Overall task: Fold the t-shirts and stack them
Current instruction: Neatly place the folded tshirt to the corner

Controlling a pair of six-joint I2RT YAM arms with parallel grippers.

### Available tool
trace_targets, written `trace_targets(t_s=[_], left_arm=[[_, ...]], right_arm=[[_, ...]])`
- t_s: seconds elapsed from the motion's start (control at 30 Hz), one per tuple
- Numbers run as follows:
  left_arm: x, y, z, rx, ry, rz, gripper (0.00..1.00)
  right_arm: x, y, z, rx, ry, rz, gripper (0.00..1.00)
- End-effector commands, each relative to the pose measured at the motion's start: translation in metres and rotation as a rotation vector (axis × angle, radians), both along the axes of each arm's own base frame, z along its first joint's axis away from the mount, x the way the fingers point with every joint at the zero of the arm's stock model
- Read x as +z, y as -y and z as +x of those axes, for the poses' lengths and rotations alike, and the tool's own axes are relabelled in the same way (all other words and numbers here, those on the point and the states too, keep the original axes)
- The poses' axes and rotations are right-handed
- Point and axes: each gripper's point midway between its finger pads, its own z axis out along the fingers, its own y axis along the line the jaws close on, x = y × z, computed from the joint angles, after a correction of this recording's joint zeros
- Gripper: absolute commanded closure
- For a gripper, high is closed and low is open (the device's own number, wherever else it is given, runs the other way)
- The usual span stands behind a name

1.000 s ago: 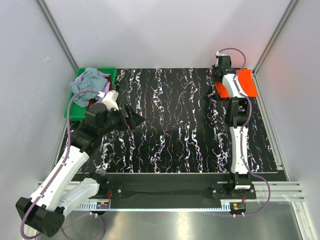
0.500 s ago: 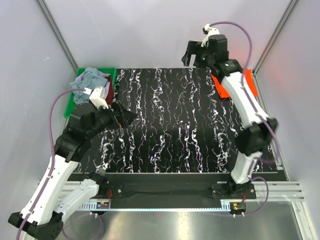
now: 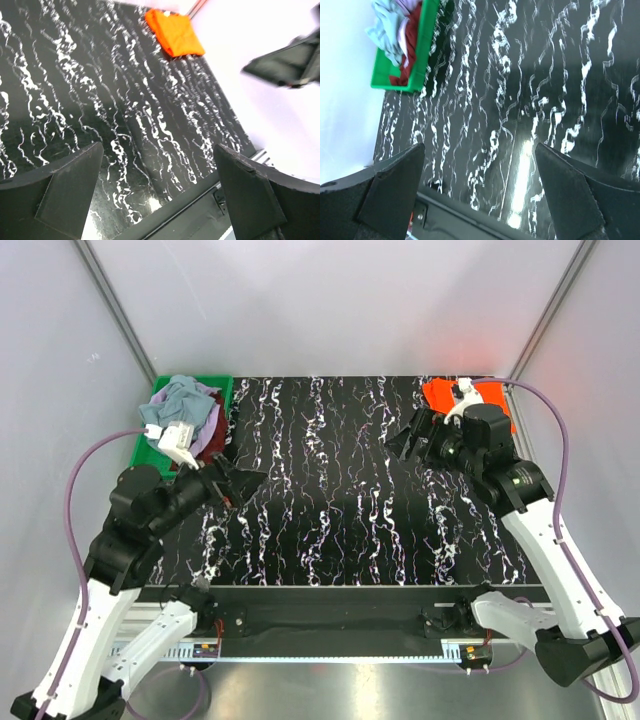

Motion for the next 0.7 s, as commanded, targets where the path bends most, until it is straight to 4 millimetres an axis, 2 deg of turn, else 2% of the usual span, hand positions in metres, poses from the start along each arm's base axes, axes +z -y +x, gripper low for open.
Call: trace_targets(t_s=[0.0,0.3,0.5,0.67], left_arm=[[0.024,0.000,-0.015,-0.034,0.117,-0.061,0.01],[0.012,0.003,-0.010,-0.039,0.081,-0.030,0.01],[0.009,0.005,-0.005,-0.040,0.072,-0.025,0.01],[0.008,0.006,-0.003,-0.045,0.072,-0.023,0.01]], right_arm=[[0.013,0.003,-0.011,-0.023,0.012,0.051,0.00],[0.035,0.014,-0.016,-0.054,0.074,0.032,0.00],[0.028,0.014,-0.013,-0.061,0.061,0.020,0.00],[0.032,0.015,-0.012,-0.063,0.076,0.018,0.00]])
